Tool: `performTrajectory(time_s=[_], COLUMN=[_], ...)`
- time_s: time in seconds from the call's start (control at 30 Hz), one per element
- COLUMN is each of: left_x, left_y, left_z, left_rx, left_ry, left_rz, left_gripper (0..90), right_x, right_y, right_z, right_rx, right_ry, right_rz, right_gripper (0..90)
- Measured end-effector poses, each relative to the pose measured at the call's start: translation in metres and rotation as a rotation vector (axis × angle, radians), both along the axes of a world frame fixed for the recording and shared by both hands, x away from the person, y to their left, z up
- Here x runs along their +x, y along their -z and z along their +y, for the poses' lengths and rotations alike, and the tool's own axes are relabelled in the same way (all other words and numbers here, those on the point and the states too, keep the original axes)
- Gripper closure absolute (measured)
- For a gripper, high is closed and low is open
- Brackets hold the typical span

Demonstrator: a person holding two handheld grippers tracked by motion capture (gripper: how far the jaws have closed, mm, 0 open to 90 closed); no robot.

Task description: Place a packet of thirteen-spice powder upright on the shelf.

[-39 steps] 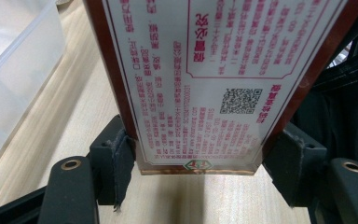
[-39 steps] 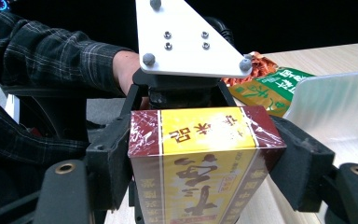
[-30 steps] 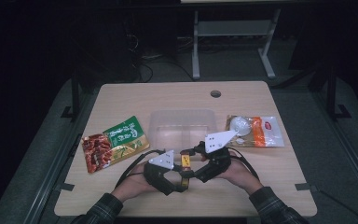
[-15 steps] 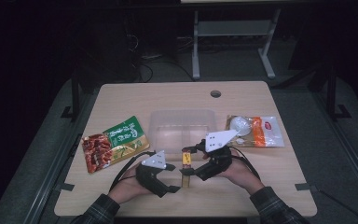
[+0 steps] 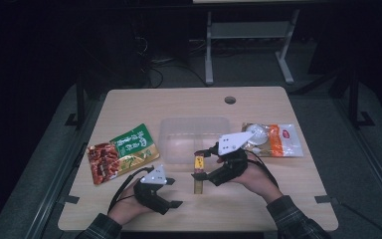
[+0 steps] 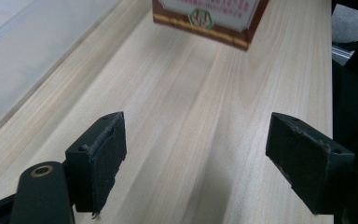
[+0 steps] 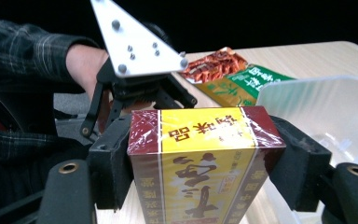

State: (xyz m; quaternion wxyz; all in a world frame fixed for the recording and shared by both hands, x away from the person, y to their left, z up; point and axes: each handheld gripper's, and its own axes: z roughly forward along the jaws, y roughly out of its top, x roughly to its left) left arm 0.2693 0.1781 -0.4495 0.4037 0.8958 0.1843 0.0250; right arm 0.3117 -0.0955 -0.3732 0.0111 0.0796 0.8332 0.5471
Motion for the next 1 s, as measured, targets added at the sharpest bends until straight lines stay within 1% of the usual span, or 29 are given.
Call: performTrajectory(time_s=[0.07, 0.1, 0.17, 0.2, 0.23, 0.33, 0.4, 0.43, 0.53, 0.57, 0.63, 0.8, 0.83, 0.93, 0.97, 1.0], left_x=[0.001, 0.001, 0.002, 0.001, 0.002, 0.002, 0.002, 0.002, 0.002, 0.002, 0.003, 0.003, 0.002, 0.003, 0.003, 0.003], left_y=[0.0, 0.0, 0.001, 0.001, 0.002, 0.002, 0.003, 0.003, 0.003, 0.003, 0.004, 0.004, 0.005, 0.005, 0.005, 0.005], left_z=[0.0, 0.001, 0.0, 0.0, 0.0, 0.0, 0.0, 0.0, 0.0, -0.001, -0.001, 0.0, 0.0, 0.0, 0.0, 0.0], left_rx=[-0.001, 0.012, 0.011, 0.017, 0.018, 0.02, 0.019, 0.022, 0.026, 0.026, 0.028, 0.028, 0.025, 0.023, 0.023, 0.025], left_ry=[-0.001, 0.003, 0.002, 0.004, 0.006, 0.007, 0.009, 0.011, 0.016, 0.018, 0.02, 0.016, 0.012, 0.012, 0.012, 0.013], left_rz=[-0.01, -0.017, -0.018, -0.019, -0.02, -0.018, -0.016, -0.014, -0.013, -0.012, -0.012, -0.014, -0.002, -0.001, -0.001, -0.001], left_gripper=[19.7, 19.7, 19.7, 19.7, 19.7, 19.7, 19.8, 19.7, 19.8, 19.7, 19.7, 19.7, 19.7, 19.7, 19.7, 19.8], right_x=[0.003, 0.004, 0.006, 0.009, 0.01, 0.014, 0.017, 0.018, 0.023, 0.025, 0.029, 0.04, 0.042, 0.049, 0.049, 0.054], right_y=[-0.005, -0.007, -0.009, -0.013, -0.015, -0.02, -0.024, -0.025, -0.029, -0.03, -0.032, -0.035, -0.035, -0.035, -0.035, -0.036], right_z=[0.0, 0.0, 0.0, 0.0, 0.0, -0.002, -0.004, -0.005, -0.007, -0.008, -0.008, -0.007, -0.006, -0.003, -0.003, -0.001], right_rx=[0.012, 0.009, 0.007, 0.012, 0.009, 0.013, 0.015, 0.019, 0.008, 0.008, 0.02, 0.02, 0.017, 0.0, 0.0, -0.002], right_ry=[0.001, 0.007, 0.008, 0.002, -0.004, -0.005, -0.001, -0.002, -0.006, -0.012, -0.01, -0.015, -0.019, -0.021, -0.021, -0.021], right_rz=[-0.01, -0.009, -0.018, -0.031, -0.031, -0.042, -0.057, -0.053, -0.059, -0.068, -0.06, -0.071, -0.07, -0.071, -0.071, -0.075], right_gripper=[30.1, 30.0, 30.0, 30.0, 30.0, 30.0, 30.0, 30.0, 30.0, 30.0, 30.0, 30.0, 29.9, 29.9, 29.9, 29.9])
